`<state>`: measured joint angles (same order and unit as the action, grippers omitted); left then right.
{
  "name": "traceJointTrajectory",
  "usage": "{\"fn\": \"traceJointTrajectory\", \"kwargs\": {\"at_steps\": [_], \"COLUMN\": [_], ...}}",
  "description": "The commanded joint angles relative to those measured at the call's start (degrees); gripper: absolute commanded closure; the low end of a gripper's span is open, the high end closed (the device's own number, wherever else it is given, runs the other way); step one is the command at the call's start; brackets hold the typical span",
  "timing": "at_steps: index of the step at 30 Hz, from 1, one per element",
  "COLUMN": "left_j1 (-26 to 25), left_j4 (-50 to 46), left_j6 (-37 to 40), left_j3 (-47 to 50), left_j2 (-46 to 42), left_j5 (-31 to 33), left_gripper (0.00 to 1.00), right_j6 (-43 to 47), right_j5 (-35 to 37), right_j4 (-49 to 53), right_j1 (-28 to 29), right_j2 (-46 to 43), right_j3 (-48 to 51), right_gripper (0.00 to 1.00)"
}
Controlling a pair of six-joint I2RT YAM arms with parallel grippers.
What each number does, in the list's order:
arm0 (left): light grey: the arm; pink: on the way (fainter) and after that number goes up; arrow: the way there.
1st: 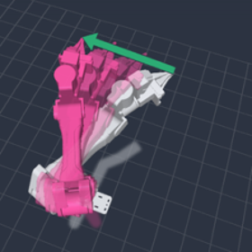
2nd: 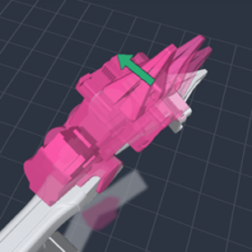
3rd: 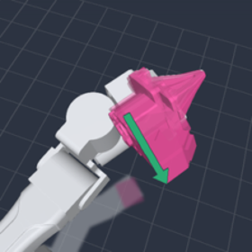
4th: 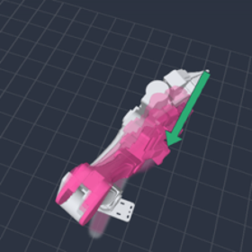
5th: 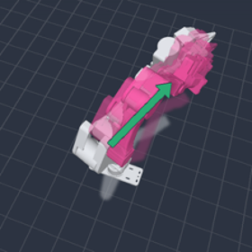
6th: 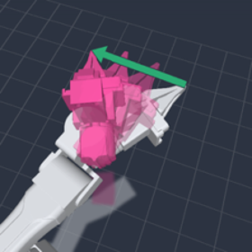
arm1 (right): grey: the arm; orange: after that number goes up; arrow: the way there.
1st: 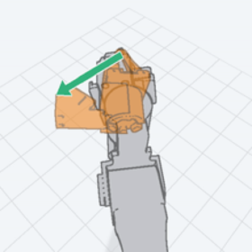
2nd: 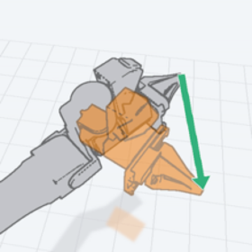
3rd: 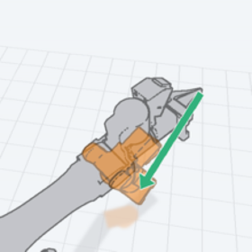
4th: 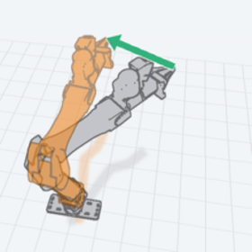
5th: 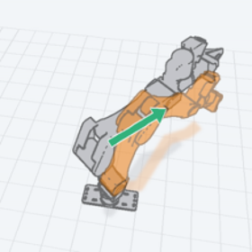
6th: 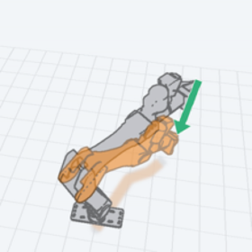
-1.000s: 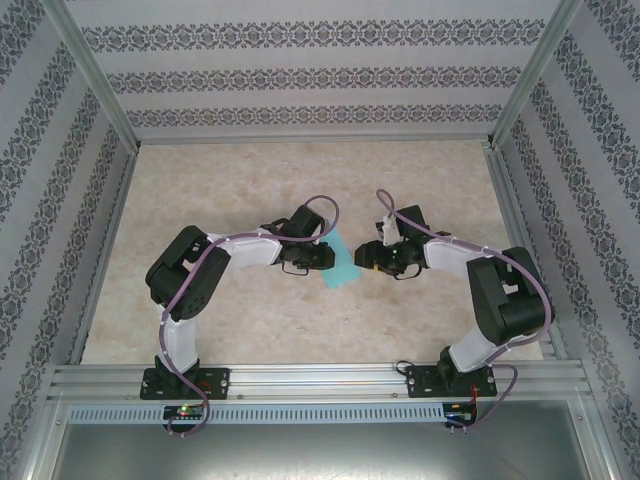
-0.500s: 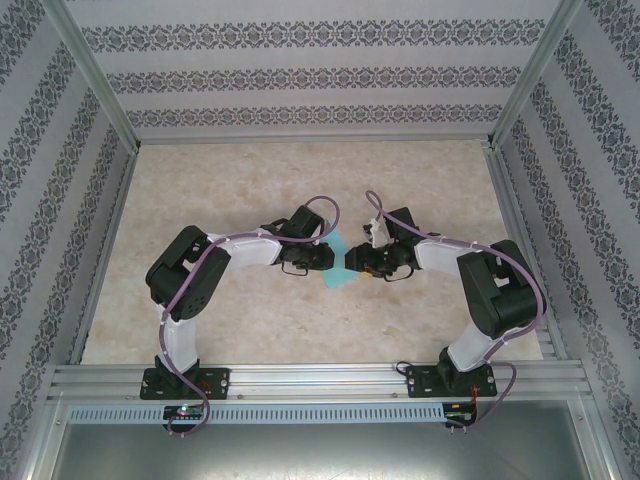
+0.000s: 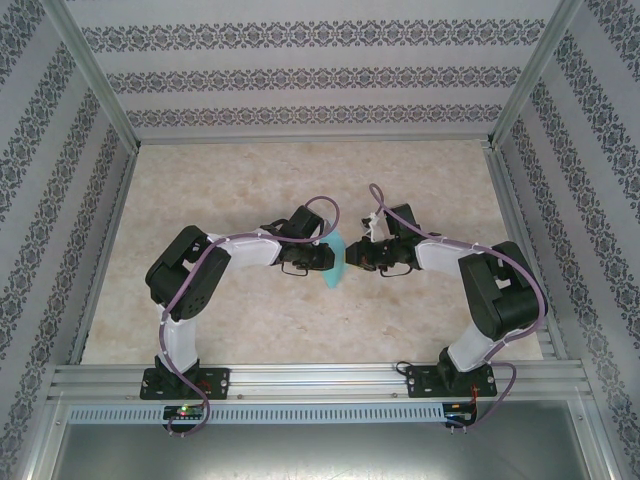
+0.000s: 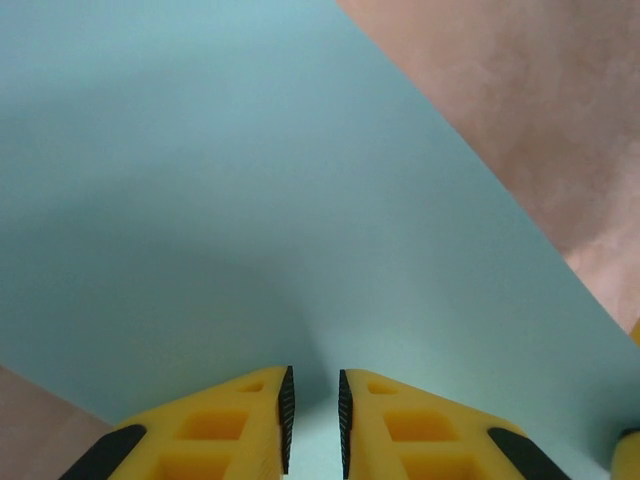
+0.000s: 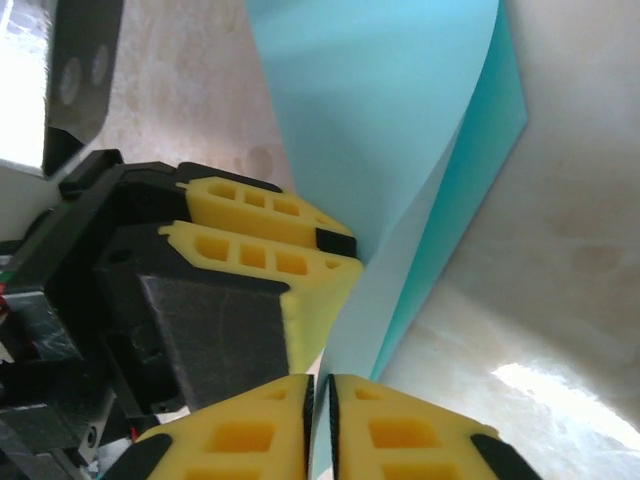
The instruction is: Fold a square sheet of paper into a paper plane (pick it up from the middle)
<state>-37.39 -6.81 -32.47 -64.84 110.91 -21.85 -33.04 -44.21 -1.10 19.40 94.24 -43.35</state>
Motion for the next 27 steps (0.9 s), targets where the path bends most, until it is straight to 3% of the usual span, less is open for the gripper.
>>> {"fn": "traceJointTrajectory", "kwargs": {"at_steps": [1, 13, 27], "left_j1": [0.38, 0.8, 4.97], "left_j4": [0.36, 2.33, -5.53], "left_j6": [1.27, -0.83, 4.0], "left_j3": [0.76, -0.1, -3.24], "left_j2": [-0.1, -2.94, -5.62], "left_j5": [-1.55, -6.68, -4.34], "left_gripper": [0.76, 0.76, 0.76], "right_j6": [-1.14, 1.59, 4.09], "right_j5": [-1.92, 1.85, 4.75], "right_j4": [-2.76, 1.29, 5.67], "right_j1": [1.06, 1.76, 1.81], "right_j2": [1.14, 4.19, 2.91], "right_j3": [-0.66, -2.88, -3.84], "right_gripper": [0.88, 0.92, 0.95]}}
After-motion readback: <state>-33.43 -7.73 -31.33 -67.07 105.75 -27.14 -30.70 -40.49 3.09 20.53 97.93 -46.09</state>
